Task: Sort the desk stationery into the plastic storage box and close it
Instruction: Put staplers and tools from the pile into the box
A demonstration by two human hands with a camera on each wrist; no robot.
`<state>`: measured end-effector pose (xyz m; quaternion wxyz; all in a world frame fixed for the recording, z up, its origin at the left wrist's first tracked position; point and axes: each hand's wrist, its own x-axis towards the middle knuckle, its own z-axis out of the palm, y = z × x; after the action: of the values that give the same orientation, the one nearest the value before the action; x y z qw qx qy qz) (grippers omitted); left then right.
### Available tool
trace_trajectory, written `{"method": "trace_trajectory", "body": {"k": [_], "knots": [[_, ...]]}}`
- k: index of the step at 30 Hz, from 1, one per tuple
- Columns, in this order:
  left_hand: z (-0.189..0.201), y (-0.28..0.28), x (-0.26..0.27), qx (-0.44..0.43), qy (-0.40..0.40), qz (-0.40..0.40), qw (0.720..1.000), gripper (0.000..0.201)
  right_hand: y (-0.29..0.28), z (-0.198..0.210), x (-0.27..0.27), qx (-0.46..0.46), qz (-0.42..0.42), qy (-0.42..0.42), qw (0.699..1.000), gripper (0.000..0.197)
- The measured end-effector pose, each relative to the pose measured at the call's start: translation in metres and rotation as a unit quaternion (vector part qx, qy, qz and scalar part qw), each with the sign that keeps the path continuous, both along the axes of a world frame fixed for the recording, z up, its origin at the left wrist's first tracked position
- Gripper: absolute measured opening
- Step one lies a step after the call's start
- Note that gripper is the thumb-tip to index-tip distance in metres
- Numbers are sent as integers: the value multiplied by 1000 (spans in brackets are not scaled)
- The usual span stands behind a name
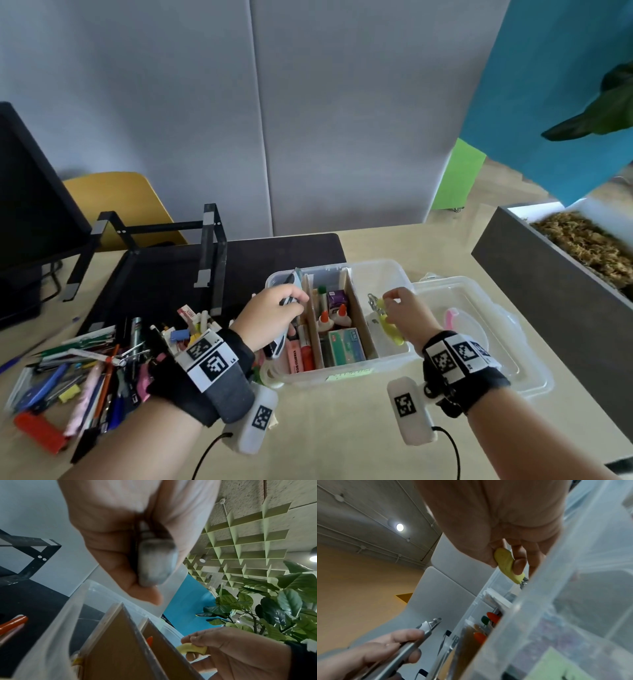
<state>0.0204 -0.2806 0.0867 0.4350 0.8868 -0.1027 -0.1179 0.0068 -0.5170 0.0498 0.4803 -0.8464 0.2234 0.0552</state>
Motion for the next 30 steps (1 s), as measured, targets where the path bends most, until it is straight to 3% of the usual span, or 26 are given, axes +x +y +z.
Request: {"method": "trace_trajectory", "body": {"k": [4,12,17,20,23,25,28,30], "knots": [[-5,-5,-2,13,6,8,1000,22,-3,-11,1,-21,32,37,999,17],[-19,-9,-5,26,9,19,999,23,4,-10,4,-121,122,138,975,32],[-22,-7,-7,15,17,27,999,23,9,-6,0,-254,190,175,932,36],[-24,-4,-11,13,15,32,999,24,7,-8,6,-250,195,198,927,13],[-27,-3,-14,-1,13,37,999,23,6,-11,14,-240,194,205,929,36],[-29,-2,-14,-12,8,38,999,22,5,-18,19,-250,202,205,925,34],[-32,-2,-15,-21,-3,46,999,24,2,-28,25,-264,216,217,915,10],[-33,-1,-17,-25,-8,53,998,25,1,-28,28,-282,248,212,902,29]]}}
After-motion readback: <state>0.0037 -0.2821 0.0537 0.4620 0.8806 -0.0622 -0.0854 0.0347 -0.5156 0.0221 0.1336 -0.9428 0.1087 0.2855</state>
